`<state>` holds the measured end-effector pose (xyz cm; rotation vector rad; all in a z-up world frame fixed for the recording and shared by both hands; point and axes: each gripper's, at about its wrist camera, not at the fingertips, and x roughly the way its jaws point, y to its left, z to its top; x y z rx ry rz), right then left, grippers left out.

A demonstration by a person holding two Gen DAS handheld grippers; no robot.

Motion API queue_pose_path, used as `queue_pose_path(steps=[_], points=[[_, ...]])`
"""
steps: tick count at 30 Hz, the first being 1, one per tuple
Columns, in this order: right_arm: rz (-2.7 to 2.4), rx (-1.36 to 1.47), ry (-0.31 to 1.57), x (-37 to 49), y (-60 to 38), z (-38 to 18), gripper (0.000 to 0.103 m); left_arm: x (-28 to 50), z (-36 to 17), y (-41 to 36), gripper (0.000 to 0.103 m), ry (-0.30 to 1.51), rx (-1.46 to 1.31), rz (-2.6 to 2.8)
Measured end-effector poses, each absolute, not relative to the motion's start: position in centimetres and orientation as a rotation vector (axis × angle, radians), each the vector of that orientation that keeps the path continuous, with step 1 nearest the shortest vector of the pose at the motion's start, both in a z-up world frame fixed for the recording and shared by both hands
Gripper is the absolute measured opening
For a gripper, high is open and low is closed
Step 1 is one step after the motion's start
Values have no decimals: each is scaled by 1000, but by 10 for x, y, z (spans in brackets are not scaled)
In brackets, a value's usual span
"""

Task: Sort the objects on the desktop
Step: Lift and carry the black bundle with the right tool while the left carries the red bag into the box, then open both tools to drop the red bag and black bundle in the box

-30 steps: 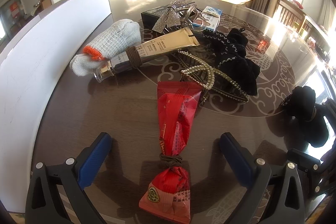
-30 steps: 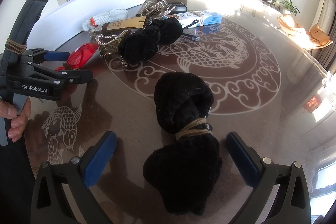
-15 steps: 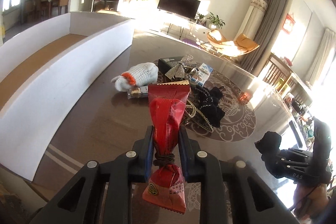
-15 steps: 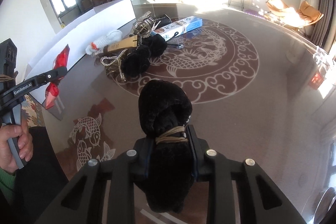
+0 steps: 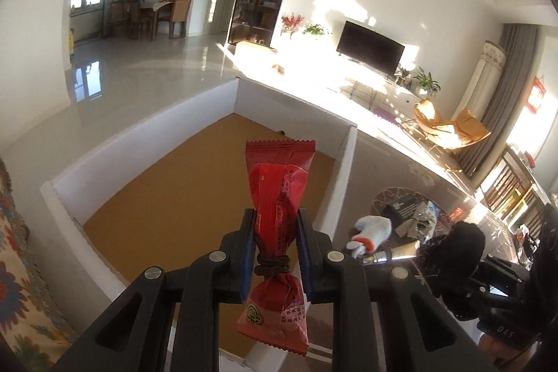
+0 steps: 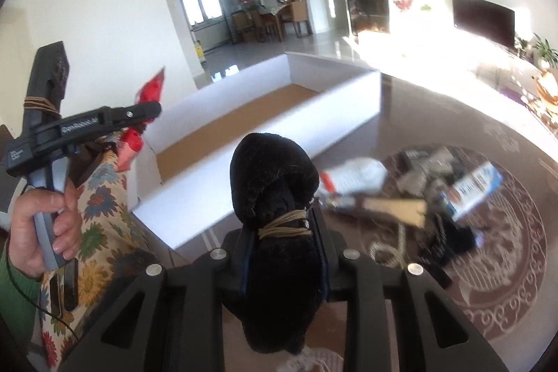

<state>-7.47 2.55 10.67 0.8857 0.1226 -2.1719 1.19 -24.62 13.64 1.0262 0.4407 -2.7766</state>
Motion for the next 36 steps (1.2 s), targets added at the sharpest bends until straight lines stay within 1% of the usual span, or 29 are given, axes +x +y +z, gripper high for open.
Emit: queue_pose_path(steps=[4, 7, 8, 9, 10, 11, 12, 16, 21, 22, 25, 27, 30, 31, 32, 33, 34, 35, 36], points=[[-2101, 836, 146, -110, -75, 122, 29, -28, 98, -283, 21, 371, 1197, -2626], [-2056, 894, 198, -139, -140, 109, 29, -50, 72, -294, 23, 346, 1343, -2541], [-2045, 919, 222, -147, -157, 102, 31, -56, 64, -297, 26, 330, 1399, -2503], [-2028, 956, 260, -154, -172, 92, 37, -59, 53, -296, 34, 310, 1439, -2474], [-2005, 1006, 312, -160, -187, 81, 51, -61, 47, -296, 41, 281, 1463, -2458], [-1984, 1049, 362, -166, -197, 70, 60, -63, 43, -295, 51, 232, 1474, -2438], [-1974, 1069, 407, -169, -204, 61, 64, -63, 41, -293, 54, 192, 1471, -2443], [-1968, 1104, 620, -172, -213, 35, 63, -67, 35, -282, 56, 50, 1496, -2441], [-1933, 1058, 784, -161, -207, 31, 64, -72, 17, -262, 57, -164, 1532, -2377], [-1933, 1071, 786, -162, -204, 32, 64, -70, 17, -258, 57, -167, 1531, -2374], [-1911, 1130, 683, -164, -189, 37, 64, -58, 19, -251, 57, -80, 1524, -2408], [-1892, 1136, 653, -160, -182, 39, 62, -46, 22, -248, 57, -37, 1482, -2435], [-1905, 1067, 638, -145, -165, 40, 62, -31, 29, -247, 58, 44, 1369, -2475], [-1936, 1022, 618, -142, -157, 45, 65, -25, 35, -245, 58, 60, 1312, -2487], [-1986, 960, 594, -138, -147, 51, 66, -14, 44, -241, 58, 69, 1238, -2510], [-2027, 891, 553, -133, -134, 60, 73, -5, 55, -235, 61, 80, 1158, -2549], [-2071, 826, 503, -128, -119, 70, 87, 8, 67, -228, 68, 96, 1083, -2594], [-2118, 767, 452, -126, -103, 79, 96, 21, 78, -219, 87, 117, 1015, -2642], [-2161, 719, 407, -120, -86, 89, 103, 31, 92, -210, 101, 138, 945, -2702]])
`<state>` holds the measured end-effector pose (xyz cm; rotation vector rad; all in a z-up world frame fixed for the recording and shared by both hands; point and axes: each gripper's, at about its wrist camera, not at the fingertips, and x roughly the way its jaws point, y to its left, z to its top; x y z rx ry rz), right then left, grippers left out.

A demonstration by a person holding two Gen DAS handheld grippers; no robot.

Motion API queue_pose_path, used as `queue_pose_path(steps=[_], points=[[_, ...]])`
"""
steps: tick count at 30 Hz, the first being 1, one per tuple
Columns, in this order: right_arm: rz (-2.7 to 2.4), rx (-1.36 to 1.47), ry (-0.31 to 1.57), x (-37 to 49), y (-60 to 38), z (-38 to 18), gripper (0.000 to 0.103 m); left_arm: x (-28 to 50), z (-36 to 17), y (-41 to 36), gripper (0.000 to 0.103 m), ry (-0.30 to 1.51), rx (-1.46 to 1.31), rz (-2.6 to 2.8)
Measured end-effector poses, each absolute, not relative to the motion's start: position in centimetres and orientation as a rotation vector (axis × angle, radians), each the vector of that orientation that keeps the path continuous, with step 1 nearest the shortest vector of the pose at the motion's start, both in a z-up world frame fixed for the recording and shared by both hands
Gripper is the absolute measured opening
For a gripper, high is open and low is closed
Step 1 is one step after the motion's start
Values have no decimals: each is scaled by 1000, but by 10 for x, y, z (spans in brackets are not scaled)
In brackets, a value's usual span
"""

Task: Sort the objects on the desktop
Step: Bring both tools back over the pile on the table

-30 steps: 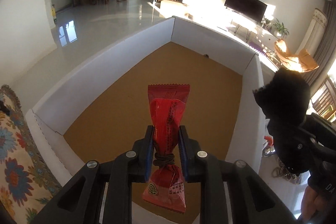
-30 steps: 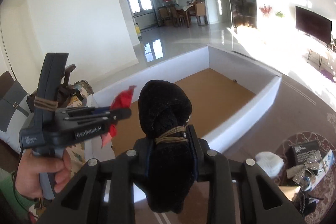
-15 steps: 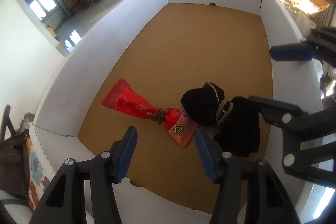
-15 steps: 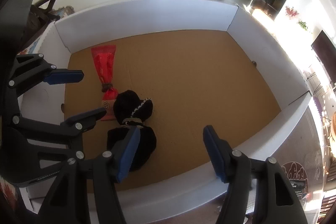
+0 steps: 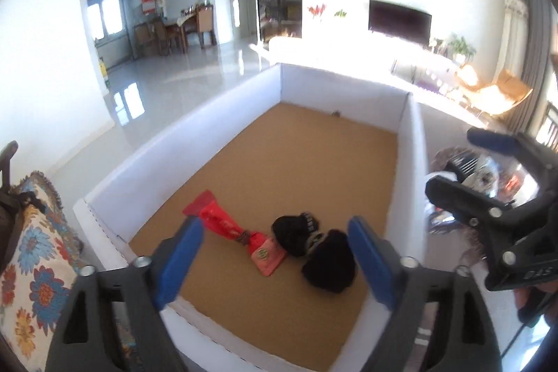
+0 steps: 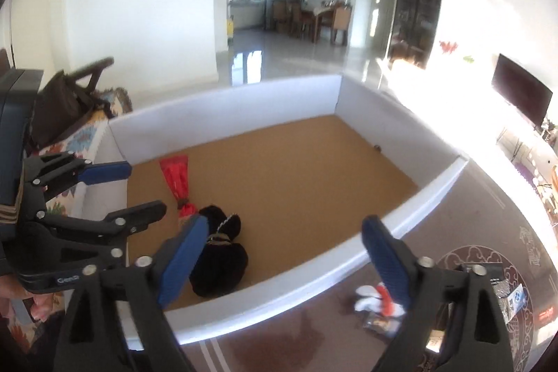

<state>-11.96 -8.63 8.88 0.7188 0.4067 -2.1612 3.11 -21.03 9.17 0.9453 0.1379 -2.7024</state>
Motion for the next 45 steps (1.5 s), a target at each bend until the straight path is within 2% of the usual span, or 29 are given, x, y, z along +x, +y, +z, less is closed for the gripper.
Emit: queue_pose_path(steps=[4, 7, 13, 16, 19, 23, 27, 34, 40, 45], points=[[-2278, 629, 324, -101, -16, 105, 103, 57, 124, -156, 103, 175, 789, -2952], [-2380, 647, 336, -88, 33, 99, 103, 52, 121, -104, 103, 186, 915, -3119], [-2551, 945, 246, -82, 165, 46, 103, 11, 44, -3, 103, 113, 1415, -3105], [-2616, 1110, 198, -85, 219, 17, 103, 2, 5, 21, 103, 124, 1523, -3014], [-2644, 1240, 110, -83, 257, -3, 103, 3, -10, 24, 103, 144, 1526, -2980], [-2663, 1280, 68, -80, 269, -18, 103, -4, -17, 27, 103, 43, 1492, -2940], [-2675, 1316, 56, -83, 264, -21, 103, -9, -20, 23, 103, 32, 1452, -2919], [-2679, 1375, 130, -86, 257, -28, 103, -14, -27, 22, 103, 56, 1456, -2897], [-2676, 1374, 126, -85, 258, -28, 103, -20, -35, 11, 103, 153, 1511, -2863], [-2675, 1374, 126, -85, 258, -28, 103, -19, -36, 12, 103, 138, 1507, -2857]])
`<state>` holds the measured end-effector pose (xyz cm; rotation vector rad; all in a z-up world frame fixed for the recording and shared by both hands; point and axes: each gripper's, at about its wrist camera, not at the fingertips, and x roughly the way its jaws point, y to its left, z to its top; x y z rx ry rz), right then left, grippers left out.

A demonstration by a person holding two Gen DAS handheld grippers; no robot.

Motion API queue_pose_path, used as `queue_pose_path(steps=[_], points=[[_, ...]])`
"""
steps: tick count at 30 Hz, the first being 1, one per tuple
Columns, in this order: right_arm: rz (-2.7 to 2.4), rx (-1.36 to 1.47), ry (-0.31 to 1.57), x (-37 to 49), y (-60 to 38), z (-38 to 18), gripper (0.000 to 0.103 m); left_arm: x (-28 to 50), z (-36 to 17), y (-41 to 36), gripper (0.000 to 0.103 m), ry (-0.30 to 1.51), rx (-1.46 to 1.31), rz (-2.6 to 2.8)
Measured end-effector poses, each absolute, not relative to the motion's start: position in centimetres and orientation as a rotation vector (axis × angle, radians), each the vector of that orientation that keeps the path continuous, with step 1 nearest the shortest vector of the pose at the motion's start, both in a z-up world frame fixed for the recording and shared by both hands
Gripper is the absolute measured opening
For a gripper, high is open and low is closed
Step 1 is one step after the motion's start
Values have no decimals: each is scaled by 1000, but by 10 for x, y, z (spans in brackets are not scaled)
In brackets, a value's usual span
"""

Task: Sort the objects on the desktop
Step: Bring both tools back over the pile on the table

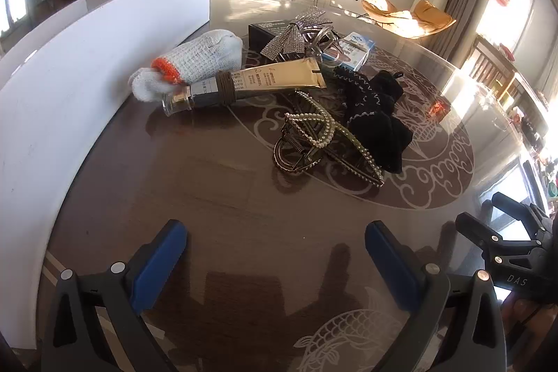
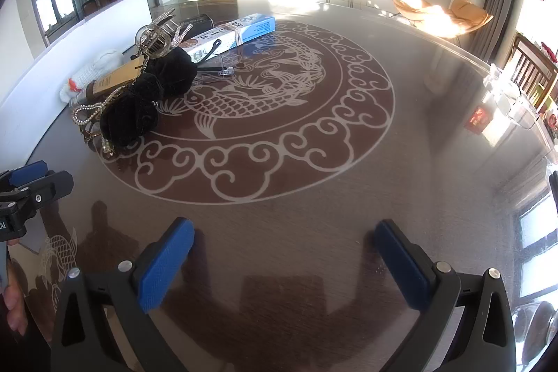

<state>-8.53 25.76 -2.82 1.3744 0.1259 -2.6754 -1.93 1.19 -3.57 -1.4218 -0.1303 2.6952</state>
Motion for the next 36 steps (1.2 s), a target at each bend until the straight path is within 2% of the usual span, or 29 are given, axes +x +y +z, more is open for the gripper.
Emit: queue_pose_path(steps=[11, 26, 30, 36], points=[[-2676, 1375, 127, -85, 258, -28, 103, -21, -43, 28, 103, 50, -1465, 2725], [-2675, 1376, 127, -85, 258, -28, 103, -21, -43, 28, 103, 51, -1463, 2726], [-2675, 1376, 127, -85, 258, -28, 103, -22, -42, 21, 103, 7, -1472, 2748], [-2675, 1376, 127, -85, 259, -28, 103, -21, -38, -1, 103, -178, -1456, 2768]])
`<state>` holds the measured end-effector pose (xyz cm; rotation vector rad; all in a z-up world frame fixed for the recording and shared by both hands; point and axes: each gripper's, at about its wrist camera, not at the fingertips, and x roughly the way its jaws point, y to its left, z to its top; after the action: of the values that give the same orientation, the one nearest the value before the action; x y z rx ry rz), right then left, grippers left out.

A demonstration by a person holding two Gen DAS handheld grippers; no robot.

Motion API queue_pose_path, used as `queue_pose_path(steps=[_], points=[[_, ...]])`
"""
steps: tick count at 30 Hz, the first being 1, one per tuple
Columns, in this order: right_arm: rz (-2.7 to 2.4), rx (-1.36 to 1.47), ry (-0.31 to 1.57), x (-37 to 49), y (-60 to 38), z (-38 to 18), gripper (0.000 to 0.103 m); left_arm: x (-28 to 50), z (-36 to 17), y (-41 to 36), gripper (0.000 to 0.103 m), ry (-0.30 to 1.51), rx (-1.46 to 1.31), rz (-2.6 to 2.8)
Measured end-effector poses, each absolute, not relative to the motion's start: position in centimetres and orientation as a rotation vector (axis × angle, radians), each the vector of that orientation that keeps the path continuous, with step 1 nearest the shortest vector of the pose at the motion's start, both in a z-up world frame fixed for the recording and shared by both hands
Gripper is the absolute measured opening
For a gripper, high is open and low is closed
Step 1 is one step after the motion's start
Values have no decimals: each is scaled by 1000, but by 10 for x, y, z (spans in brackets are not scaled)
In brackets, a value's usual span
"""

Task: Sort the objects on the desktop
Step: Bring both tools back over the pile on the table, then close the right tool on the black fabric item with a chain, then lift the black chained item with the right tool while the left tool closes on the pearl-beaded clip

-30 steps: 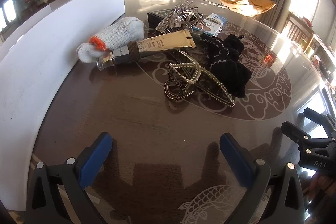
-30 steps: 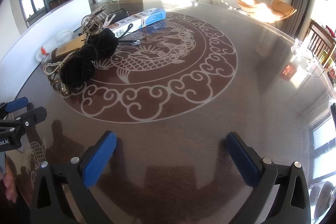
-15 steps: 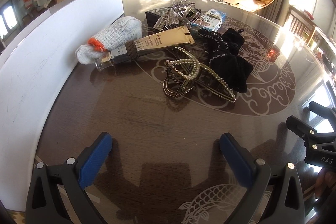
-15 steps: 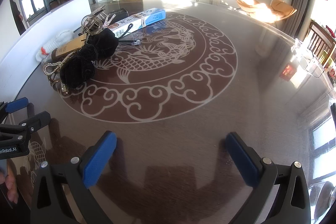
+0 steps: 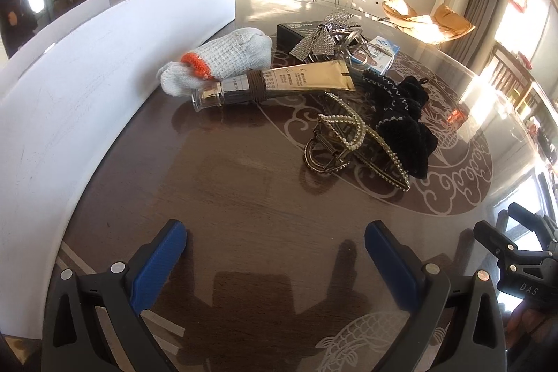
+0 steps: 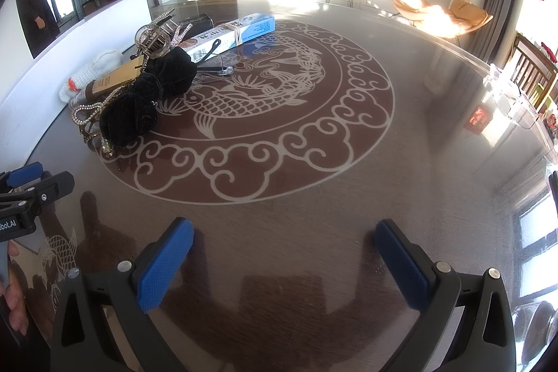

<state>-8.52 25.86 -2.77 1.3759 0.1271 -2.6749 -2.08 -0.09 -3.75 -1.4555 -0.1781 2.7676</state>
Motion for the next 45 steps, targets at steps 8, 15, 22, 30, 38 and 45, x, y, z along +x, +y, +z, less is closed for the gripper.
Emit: queue_pose_path(steps=[8, 15, 22, 30, 38, 45], points=[[-2675, 1376, 127, -85, 259, -28, 103, -20, -35, -18, 103, -349, -1427, 2788], [-2662, 1362, 92, -90, 259, -26, 103, -18, -34, -40, 103, -563, -1368, 2817], [-2470, 1276, -257, -142, 221, -3, 103, -13, -29, -44, 103, -577, -1320, 2859], [-2408, 1340, -126, -184, 155, -15, 41, -7, -20, -40, 103, -484, -1265, 2903], [-2294, 1258, 142, -131, 140, -6, 35, -4, -15, -47, 103, -565, -1184, 2878], [-2444, 1266, 202, -100, 203, -3, 36, -12, -18, -27, 103, -439, -1228, 2813]])
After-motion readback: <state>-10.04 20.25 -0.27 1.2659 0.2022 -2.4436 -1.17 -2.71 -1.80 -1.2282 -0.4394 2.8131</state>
